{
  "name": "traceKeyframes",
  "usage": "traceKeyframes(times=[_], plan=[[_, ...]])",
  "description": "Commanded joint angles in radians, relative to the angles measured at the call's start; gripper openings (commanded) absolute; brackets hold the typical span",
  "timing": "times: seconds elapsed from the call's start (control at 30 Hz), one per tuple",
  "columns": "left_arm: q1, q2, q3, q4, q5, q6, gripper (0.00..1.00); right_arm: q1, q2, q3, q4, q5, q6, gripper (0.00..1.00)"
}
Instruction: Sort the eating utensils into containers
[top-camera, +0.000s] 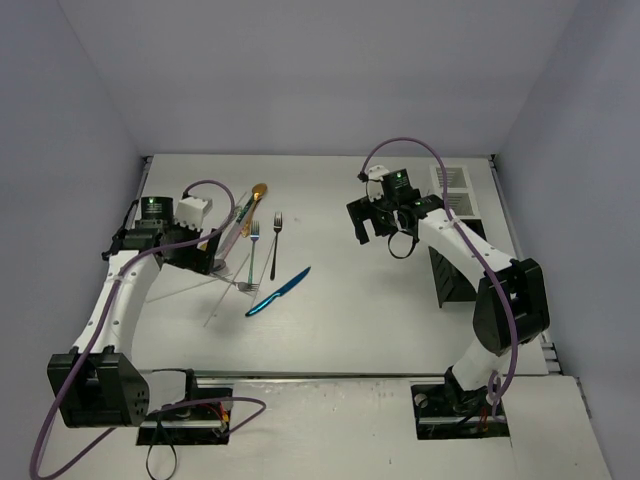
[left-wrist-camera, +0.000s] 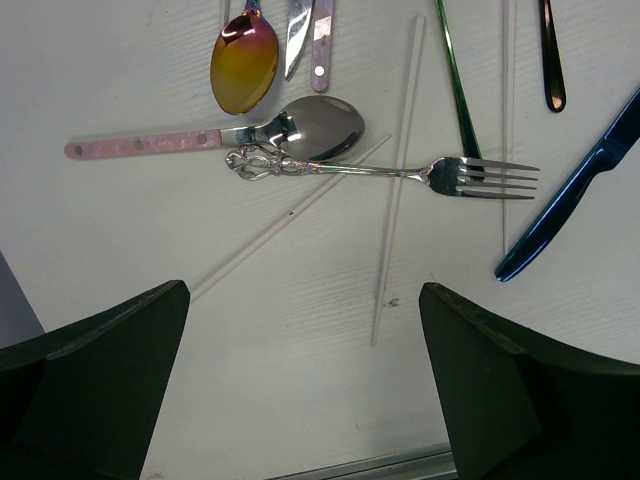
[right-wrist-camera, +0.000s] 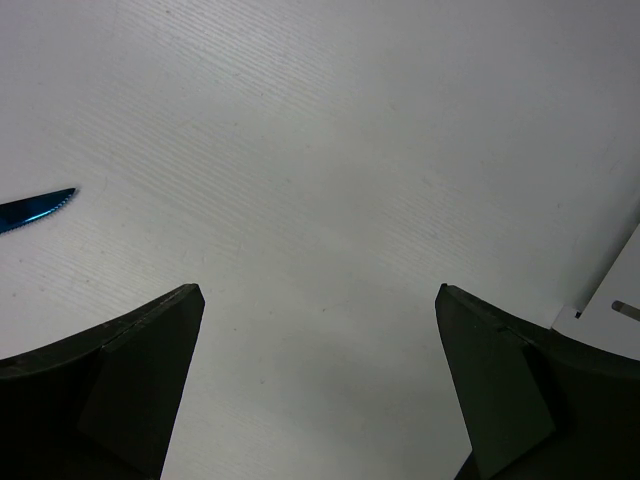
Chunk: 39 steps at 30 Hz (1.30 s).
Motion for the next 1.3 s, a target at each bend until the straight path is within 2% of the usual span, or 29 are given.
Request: traceKeyframes(times=[0.0,0.13,0.33,0.47,0.53,0.73,0.83,1.0,1.27], plan=[[-0.029,-0.013,0.044,0.019,0.005,0.03,0.97,0.003,-0.047,0.005,0.035,-0.003,-0.01,1.0],[-0.125,-0.011,0.047,0.018,-0.014,0.042,0.97,0.003,-0.057,0.002,0.044,0.012,-0.006,1.0],[-0.479,0.071,0.013,0.026,-0.207,0.061,0.97,0.003,-0.06,-0.002,0.051,0.035,-0.016,1.0],[-0.592,0.185,-0.005,0.035,-0.207,0.054,0.9,-0.004,-0.061,-0.012,0.051,0.069,-0.031,1.0],[-0.606,0.23,-0.002,0.035,-0.18,0.048,0.87,-0.007,-0.064,-0.017,0.051,0.079,-0.031,1.0],[-0.607,0.369,0.033,0.044,-0.081,0.007,0.71,-0.055,-0.079,-0.008,0.05,0.056,-0.008,1.0],[-0.607,0.457,0.075,0.038,-0.081,-0.006,0.61,-0.088,-0.087,0.002,0.05,0.028,0.011,1.0],[-0.607,0.524,0.123,0.037,-0.064,-0.007,0.5,-0.126,-0.095,0.002,0.05,0.003,0.025,1.0],[-0.607,0.611,0.156,0.031,-0.068,0.003,0.43,-0.139,-0.083,0.004,0.051,-0.015,0.032,1.0]])
